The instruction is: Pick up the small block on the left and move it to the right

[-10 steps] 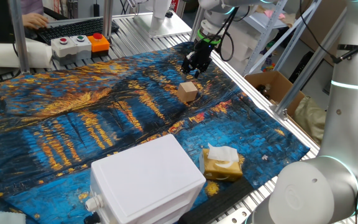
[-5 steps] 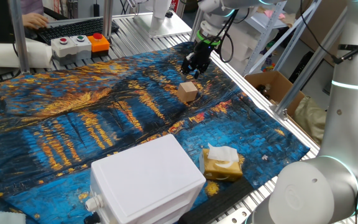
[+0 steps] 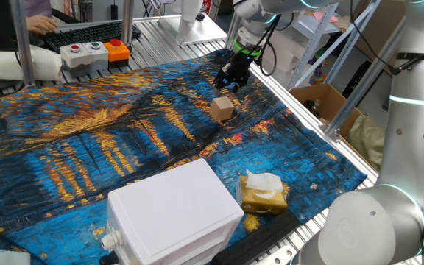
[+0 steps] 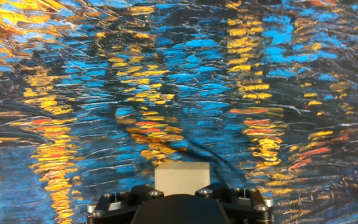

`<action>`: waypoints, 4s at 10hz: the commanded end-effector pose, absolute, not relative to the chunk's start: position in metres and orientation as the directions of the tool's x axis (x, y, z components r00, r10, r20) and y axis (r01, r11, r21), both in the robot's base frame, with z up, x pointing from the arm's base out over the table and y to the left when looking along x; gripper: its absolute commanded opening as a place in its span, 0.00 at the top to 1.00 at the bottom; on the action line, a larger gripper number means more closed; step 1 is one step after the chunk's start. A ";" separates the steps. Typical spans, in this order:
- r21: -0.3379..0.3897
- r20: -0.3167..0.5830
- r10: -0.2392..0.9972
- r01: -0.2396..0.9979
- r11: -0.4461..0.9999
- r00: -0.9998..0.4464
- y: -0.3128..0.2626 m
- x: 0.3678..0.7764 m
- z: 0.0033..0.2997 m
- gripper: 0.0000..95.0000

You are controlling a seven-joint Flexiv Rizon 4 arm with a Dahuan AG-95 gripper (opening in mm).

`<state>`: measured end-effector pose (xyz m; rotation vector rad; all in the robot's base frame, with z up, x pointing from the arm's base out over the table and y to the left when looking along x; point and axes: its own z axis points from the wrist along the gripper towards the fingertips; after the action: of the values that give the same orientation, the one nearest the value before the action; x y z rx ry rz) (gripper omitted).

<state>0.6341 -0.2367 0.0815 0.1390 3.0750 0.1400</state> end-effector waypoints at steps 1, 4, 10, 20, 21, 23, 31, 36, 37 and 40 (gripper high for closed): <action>0.093 -0.063 0.101 0.095 0.991 -0.993 -0.236 0.634 0.076 0.20; 0.085 -0.069 0.099 0.093 0.992 -0.993 -0.235 0.635 0.074 0.20; 0.073 -0.071 0.103 0.098 0.993 -0.992 -0.234 0.636 0.066 0.00; 0.074 -0.073 0.106 0.101 0.992 -0.992 -0.232 0.637 0.045 0.00; 0.074 -0.073 0.107 0.102 0.992 -0.992 -0.232 0.637 0.042 0.00; 0.075 -0.073 0.109 0.104 0.992 -0.991 -0.232 0.638 0.037 0.00; 0.076 -0.079 0.110 0.104 0.992 -0.991 -0.234 0.637 0.020 0.00; 0.078 -0.084 0.116 0.109 0.991 -0.990 -0.235 0.637 0.013 0.20; 0.081 -0.085 0.116 0.109 0.991 -0.990 -0.235 0.637 0.013 0.20; 0.089 -0.084 0.108 0.101 0.991 -0.991 -0.235 0.637 0.012 0.40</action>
<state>0.6368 -0.2349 0.0124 0.1613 3.0473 0.1316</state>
